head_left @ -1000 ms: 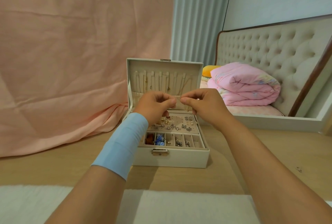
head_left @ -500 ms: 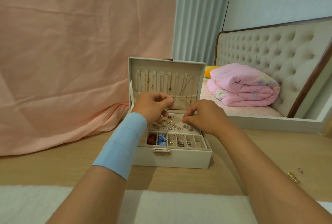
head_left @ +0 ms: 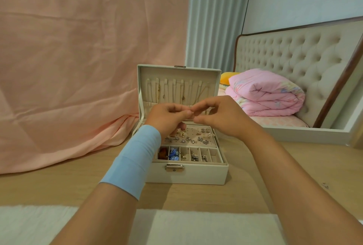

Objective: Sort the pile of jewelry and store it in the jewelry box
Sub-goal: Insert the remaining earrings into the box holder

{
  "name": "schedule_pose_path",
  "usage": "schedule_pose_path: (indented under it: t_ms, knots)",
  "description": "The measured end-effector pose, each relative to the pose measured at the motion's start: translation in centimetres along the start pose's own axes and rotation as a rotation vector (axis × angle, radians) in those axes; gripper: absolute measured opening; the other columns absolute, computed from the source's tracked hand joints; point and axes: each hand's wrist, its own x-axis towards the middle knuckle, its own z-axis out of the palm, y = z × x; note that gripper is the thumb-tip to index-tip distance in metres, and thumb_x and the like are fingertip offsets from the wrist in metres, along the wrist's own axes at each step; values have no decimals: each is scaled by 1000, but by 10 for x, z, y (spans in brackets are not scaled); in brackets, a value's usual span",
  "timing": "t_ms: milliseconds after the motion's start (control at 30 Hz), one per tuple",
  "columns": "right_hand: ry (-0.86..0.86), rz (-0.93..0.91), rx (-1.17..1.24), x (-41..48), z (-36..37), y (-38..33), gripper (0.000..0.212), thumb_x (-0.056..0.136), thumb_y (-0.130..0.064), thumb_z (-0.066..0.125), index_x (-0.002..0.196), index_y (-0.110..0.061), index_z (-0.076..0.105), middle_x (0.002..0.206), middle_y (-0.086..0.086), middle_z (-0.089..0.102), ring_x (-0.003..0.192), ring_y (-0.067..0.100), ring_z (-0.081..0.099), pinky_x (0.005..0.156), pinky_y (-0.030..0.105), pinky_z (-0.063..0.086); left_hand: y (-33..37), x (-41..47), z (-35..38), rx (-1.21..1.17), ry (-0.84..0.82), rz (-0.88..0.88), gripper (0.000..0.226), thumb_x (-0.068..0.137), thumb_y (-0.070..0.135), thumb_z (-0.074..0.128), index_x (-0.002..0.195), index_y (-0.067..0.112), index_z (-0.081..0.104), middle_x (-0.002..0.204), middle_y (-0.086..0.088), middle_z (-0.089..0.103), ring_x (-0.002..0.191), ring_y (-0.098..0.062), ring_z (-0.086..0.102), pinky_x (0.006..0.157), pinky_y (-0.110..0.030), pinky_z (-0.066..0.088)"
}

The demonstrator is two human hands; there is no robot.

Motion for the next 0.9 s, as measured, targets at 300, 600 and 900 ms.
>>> schedule_pose_path:
  t_ms: [300, 600, 900]
  knots:
    - [101, 27, 192, 0, 4, 0, 13, 85, -12, 80, 89, -25, 81, 67, -6, 73, 50, 7, 50, 56, 20, 46, 5, -6, 3, -143, -25, -45, 12, 88, 26, 72, 98, 19, 75, 86, 3, 76, 66, -10, 63, 56, -25, 49]
    - [158, 9, -36, 1, 6, -4, 12, 81, -16, 80, 84, -27, 81, 64, -20, 69, 55, -6, 56, 59, 14, 41, 10, -8, 0, -29, -47, -47, 13, 89, 33, 70, 97, 24, 75, 89, 6, 77, 71, -11, 65, 58, -24, 52]
    - [260, -79, 49, 4, 11, -9, 22, 80, -22, 83, 92, -38, 75, 81, -16, 74, 62, -5, 57, 67, 21, 45, 11, -8, -9, -192, -156, -111, 22, 92, 27, 67, 110, 18, 75, 102, 1, 76, 70, -8, 62, 56, -21, 45]
